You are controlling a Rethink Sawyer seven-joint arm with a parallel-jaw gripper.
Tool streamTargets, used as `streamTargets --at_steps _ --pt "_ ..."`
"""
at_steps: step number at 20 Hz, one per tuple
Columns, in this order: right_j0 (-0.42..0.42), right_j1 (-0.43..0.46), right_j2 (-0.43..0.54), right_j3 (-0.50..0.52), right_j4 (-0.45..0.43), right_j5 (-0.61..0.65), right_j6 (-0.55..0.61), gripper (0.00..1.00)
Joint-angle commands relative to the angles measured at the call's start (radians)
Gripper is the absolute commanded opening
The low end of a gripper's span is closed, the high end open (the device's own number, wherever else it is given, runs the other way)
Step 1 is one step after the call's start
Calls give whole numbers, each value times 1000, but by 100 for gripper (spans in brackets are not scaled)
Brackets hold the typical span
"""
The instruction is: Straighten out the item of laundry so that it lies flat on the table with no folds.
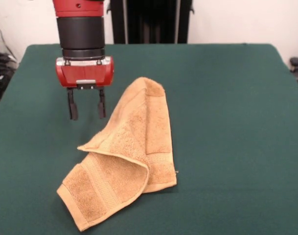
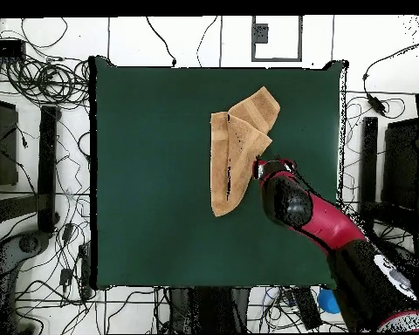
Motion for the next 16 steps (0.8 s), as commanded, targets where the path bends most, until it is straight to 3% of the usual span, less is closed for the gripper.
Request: streamTargets --at_steps 1,16 --pt "-199 40 241 38 -168 21 39 100" --pt "-157 121 260 -108 -204 69 82 100"
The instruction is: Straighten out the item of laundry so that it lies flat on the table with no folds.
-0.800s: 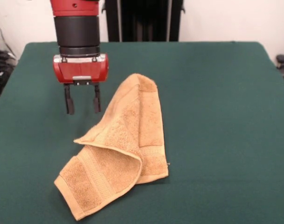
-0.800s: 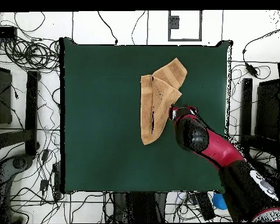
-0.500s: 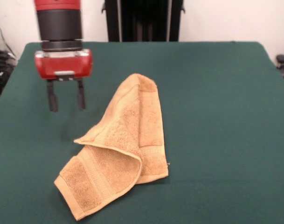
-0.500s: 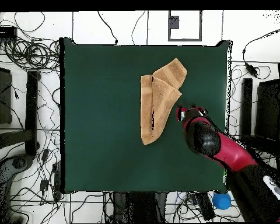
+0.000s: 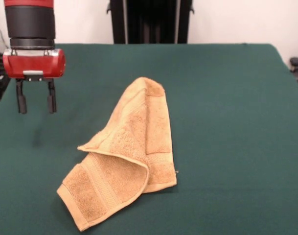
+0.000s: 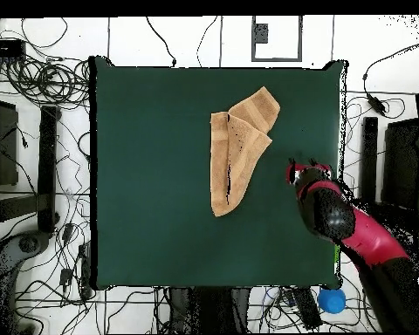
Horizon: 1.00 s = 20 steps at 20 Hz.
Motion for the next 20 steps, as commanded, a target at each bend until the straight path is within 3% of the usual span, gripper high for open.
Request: streamTargets --at_steps 1,5,12,20 --pt "81 125 132 -89 -43 32 97 100" --pt "113 162 111 -133 -68 -108 152 100" --pt "152 175 69 -137 -24 -191 234 100" --pt "169 146 81 -84 46 -125 263 100"
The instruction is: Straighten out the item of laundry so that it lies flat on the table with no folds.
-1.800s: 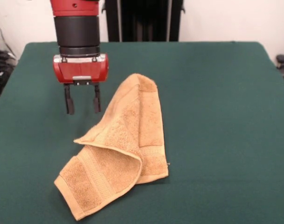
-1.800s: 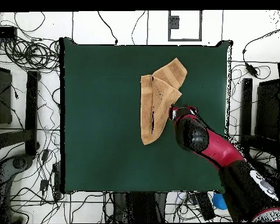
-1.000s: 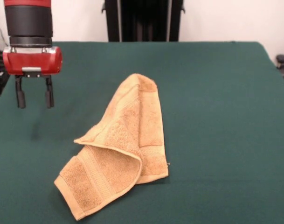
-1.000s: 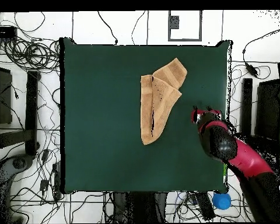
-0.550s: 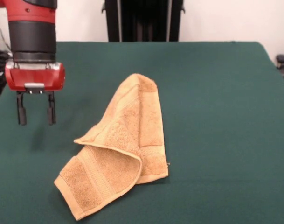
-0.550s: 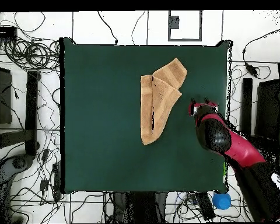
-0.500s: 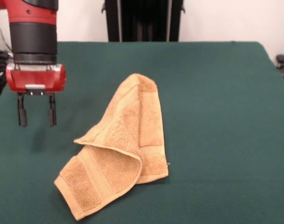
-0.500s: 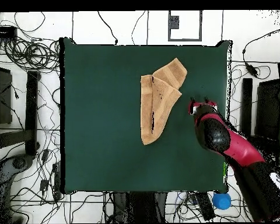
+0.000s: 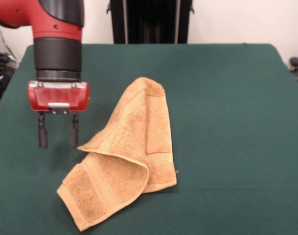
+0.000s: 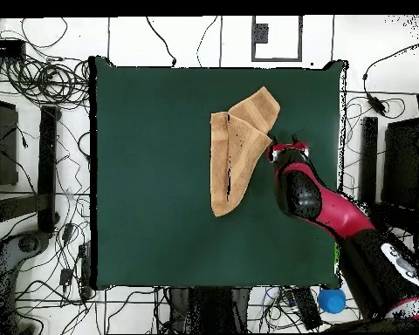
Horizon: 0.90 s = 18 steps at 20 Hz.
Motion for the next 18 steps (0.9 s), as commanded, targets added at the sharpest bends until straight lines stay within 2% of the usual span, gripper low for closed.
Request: streamTargets --at_steps 1,9,18 --pt "53 8 92 34 80 56 269 100" --pt "0 37 221 53 130 198 237 100" --pt "-34 80 291 49 154 285 188 100"
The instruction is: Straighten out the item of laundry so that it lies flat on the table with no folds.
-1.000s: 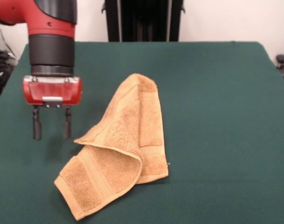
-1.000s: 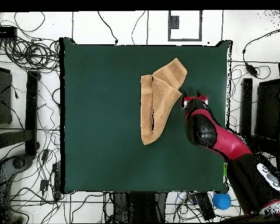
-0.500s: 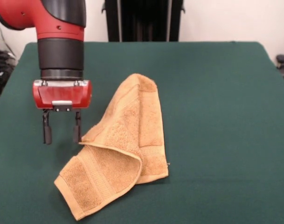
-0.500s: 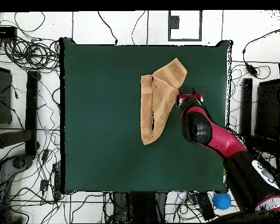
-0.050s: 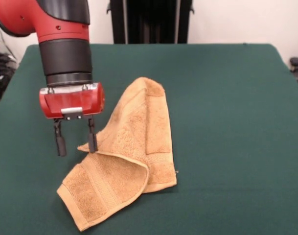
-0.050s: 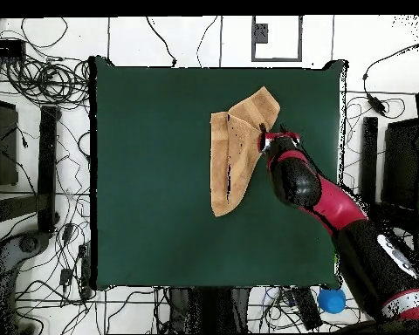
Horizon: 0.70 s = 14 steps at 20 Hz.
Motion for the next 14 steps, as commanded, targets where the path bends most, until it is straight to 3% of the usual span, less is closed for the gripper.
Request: streamTargets --at_steps 1,5,14 --pt "11 66 161 49 69 208 173 100" --pt "-38 129 234 63 103 339 132 100" --pt "-82 212 291 25 122 524 48 100"
